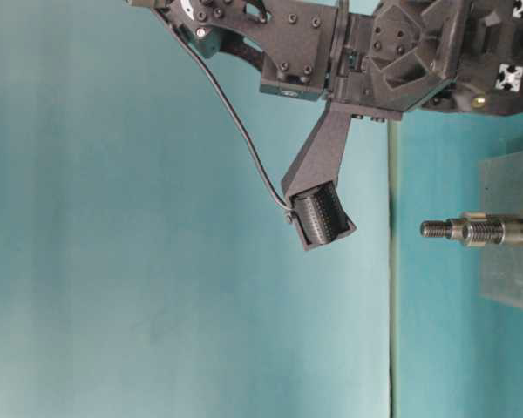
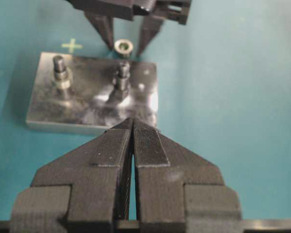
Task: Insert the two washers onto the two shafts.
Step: 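Lower and close the right gripper on the second washer, then lift and carry the washer over the second steel shaft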
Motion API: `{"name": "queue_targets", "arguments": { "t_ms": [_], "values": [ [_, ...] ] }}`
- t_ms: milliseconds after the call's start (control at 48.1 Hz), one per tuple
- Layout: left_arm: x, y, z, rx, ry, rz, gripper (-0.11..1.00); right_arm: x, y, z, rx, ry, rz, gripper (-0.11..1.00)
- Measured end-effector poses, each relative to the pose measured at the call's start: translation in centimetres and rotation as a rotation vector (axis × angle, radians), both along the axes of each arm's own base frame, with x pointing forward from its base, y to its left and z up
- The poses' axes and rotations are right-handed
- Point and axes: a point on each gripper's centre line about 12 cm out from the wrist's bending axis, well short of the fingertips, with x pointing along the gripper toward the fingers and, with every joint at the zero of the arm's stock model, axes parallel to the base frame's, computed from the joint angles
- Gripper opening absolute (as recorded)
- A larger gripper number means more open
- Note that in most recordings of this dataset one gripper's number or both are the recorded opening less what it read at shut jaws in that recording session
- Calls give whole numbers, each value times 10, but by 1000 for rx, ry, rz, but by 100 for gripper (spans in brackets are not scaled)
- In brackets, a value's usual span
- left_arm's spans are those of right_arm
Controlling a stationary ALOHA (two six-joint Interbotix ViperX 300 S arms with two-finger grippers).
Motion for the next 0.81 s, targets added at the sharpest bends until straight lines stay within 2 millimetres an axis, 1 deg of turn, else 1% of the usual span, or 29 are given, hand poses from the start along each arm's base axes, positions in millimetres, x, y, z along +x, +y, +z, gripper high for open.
{"name": "queue_targets", "arguments": {
  "t_ms": [42,208,353,415,540,623,810],
  "values": [
    [0,0,0,0,0,0,0,0,-1,0,-2,-2,2,33],
    [0,0,0,0,-2,0,0,1,-1,0,-2,-3,2,33],
    [0,0,0,0,0,0,0,1,3,6,3,-15,1,33],
    [0,0,0,0,0,0,0,2,4,15,6,-28,-6,33],
    [0,0,0,0,0,0,0,8,4,49,9,-83,-9,33],
    [0,0,0,0,0,0,0,15,5,68,11,-114,-6,33],
    [0,0,0,0,-2,0,0,35,5,98,-4,-170,11,33]
  ]
}}
